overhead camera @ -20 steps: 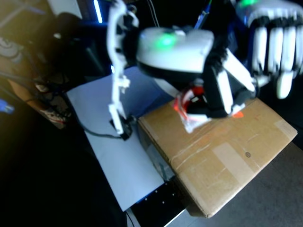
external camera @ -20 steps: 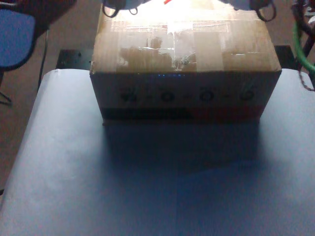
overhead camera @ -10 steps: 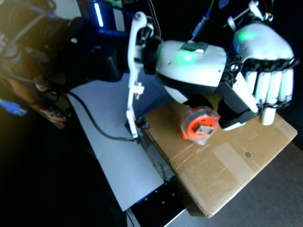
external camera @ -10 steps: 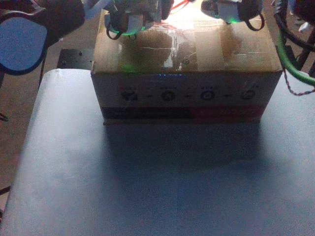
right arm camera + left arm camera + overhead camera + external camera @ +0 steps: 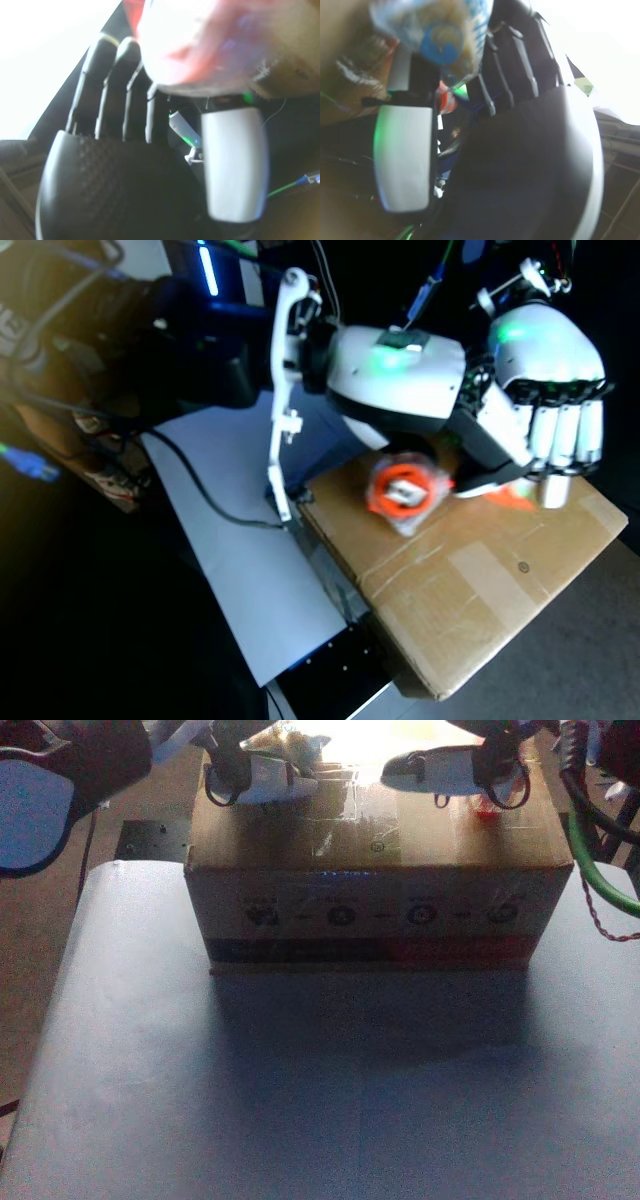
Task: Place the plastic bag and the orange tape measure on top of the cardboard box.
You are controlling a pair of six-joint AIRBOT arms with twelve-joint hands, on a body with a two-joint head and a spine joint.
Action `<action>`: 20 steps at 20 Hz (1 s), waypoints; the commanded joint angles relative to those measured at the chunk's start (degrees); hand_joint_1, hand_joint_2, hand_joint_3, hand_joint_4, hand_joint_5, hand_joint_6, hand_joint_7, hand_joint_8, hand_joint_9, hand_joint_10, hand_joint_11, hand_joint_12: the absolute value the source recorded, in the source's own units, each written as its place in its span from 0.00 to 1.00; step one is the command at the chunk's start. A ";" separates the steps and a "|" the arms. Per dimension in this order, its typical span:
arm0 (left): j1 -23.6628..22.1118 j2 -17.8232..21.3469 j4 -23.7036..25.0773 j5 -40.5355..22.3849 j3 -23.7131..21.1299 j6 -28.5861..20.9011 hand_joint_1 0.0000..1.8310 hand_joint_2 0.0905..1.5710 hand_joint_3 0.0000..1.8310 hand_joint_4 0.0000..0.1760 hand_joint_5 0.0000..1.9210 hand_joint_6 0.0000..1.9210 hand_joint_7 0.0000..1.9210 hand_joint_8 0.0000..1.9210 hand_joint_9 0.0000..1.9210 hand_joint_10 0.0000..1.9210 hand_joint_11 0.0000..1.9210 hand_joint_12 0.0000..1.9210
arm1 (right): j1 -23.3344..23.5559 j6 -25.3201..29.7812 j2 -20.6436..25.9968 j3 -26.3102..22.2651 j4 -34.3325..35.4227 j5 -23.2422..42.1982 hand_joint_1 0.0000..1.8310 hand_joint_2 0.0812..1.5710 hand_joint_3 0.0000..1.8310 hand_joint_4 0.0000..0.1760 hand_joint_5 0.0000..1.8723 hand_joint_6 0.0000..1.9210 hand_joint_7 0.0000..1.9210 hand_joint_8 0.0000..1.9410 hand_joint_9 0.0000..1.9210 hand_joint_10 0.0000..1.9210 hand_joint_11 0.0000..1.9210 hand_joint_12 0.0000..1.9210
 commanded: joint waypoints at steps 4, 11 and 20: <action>-0.24 0.50 1.07 5.16 -0.65 0.30 0.52 0.56 0.00 0.00 0.24 0.00 0.20 0.00 0.18 0.01 0.00 0.58 | 0.80 -0.34 0.68 -0.76 -1.97 -7.27 0.33 0.59 0.00 0.00 0.18 0.26 0.13 0.39 0.10 0.62 0.06 0.90; -0.70 2.70 1.80 7.94 -3.05 0.32 0.38 0.56 0.00 0.49 0.00 0.00 0.00 0.00 0.00 0.00 0.00 0.36 | 0.81 -0.34 2.77 -2.94 -1.97 -10.33 0.15 0.57 0.00 0.00 0.05 0.02 0.01 0.00 0.00 0.00 0.00 0.43; -5.46 16.23 9.12 22.91 -16.22 0.30 0.35 0.57 0.00 0.00 0.16 0.01 0.11 0.00 0.08 0.01 0.00 0.53 | 1.82 -0.24 13.04 -9.74 -1.97 -21.09 0.19 0.58 0.00 0.19 0.00 0.00 0.00 0.00 0.00 0.00 0.00 0.46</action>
